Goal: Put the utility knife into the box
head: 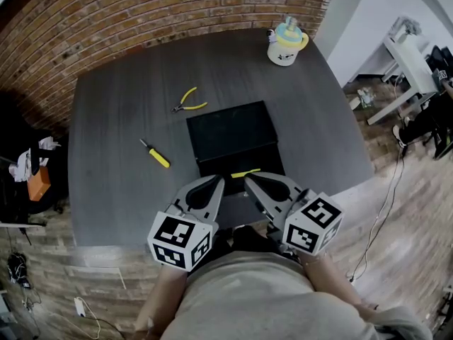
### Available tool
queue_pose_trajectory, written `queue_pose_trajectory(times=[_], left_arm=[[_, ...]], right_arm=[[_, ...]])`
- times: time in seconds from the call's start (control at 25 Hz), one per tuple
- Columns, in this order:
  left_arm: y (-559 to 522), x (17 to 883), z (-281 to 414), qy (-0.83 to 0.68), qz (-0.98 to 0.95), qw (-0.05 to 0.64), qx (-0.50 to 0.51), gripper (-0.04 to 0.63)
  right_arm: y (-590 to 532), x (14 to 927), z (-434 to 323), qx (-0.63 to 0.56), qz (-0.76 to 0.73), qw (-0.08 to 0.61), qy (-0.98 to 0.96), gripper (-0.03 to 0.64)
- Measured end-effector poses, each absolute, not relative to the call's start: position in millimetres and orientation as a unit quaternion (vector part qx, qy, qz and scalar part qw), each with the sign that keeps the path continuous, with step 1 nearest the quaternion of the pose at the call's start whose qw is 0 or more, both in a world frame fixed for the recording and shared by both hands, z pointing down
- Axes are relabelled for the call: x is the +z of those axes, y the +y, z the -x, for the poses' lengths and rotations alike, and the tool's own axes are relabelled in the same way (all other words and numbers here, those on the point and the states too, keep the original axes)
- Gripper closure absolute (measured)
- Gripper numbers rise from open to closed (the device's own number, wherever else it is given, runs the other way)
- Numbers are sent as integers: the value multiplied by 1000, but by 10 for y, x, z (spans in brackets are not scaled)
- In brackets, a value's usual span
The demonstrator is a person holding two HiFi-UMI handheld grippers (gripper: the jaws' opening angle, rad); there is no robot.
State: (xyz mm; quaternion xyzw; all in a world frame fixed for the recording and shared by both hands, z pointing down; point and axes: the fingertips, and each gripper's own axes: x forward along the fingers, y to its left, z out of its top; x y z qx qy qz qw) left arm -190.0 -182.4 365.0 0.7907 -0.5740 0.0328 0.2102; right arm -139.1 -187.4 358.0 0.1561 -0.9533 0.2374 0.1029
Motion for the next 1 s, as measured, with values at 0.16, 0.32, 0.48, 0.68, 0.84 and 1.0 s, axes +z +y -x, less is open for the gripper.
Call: queue_pose_trajectory(times=[0.16,0.32,0.48,0.68,0.84,1.0], left_arm=[[-1805,3666,1883,-570,-794,209,39,574],[-1792,3667,1878,-568,-795,209,40,575],[-1774,3657,1874,-566,-797,208,39,575],[-1772,3647,1874,-563,-799,207,40,575],[-1770,3653,1879,-561,-800,208,41,575],[-1771,3663,1860,-560,-800,211,40,575]], right_arm=[[-1855,3600,1380,238,-153,109,-953,612],[-1837,3614,1372,234,-154,116,-953,612],[-1834,3625,1372,233,-158,120,-952,612],[-1835,3609,1385,233,-156,118,-953,612],[-1827,3621,1390,231,-156,123,-952,612],[-1818,3630,1377,235,-155,122,-952,612]])
